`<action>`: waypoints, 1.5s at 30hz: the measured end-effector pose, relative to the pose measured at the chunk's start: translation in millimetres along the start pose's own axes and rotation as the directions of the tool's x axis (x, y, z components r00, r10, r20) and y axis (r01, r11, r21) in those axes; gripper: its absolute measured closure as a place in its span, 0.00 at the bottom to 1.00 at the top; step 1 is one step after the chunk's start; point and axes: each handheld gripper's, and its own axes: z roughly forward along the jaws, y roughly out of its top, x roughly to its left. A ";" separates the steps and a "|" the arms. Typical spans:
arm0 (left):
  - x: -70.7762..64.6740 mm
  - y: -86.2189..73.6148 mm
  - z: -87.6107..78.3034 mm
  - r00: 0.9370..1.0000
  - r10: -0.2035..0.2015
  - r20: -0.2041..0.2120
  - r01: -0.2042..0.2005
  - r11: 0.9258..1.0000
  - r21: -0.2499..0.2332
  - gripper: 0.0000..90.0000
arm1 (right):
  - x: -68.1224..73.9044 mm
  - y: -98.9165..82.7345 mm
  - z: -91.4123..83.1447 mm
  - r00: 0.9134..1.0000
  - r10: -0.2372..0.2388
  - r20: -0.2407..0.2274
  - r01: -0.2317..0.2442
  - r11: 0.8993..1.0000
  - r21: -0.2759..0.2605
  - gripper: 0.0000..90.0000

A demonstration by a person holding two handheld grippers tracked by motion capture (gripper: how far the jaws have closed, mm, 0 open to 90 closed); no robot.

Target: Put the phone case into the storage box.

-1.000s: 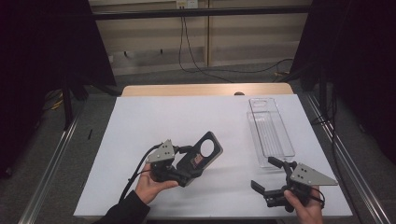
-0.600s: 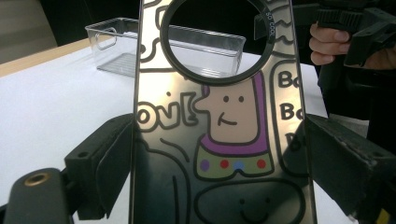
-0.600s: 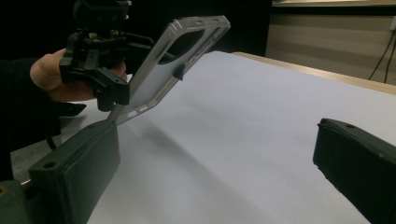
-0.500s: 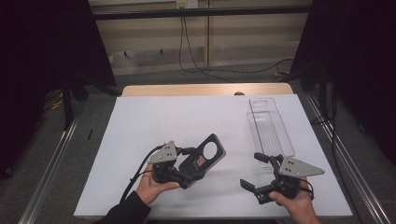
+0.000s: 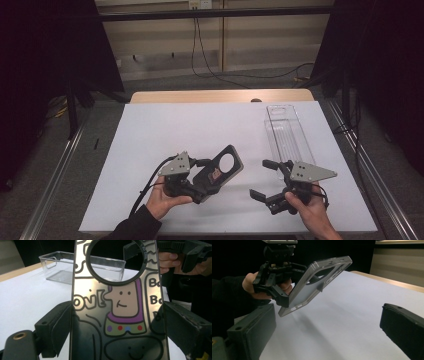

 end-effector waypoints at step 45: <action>-7.8 8.1 2.7 0.993 0.028 0.116 -0.029 1.000 0.010 0.14 | -23.8 29.2 33.6 0.957 -0.045 -0.286 0.079 0.991 0.107 0.00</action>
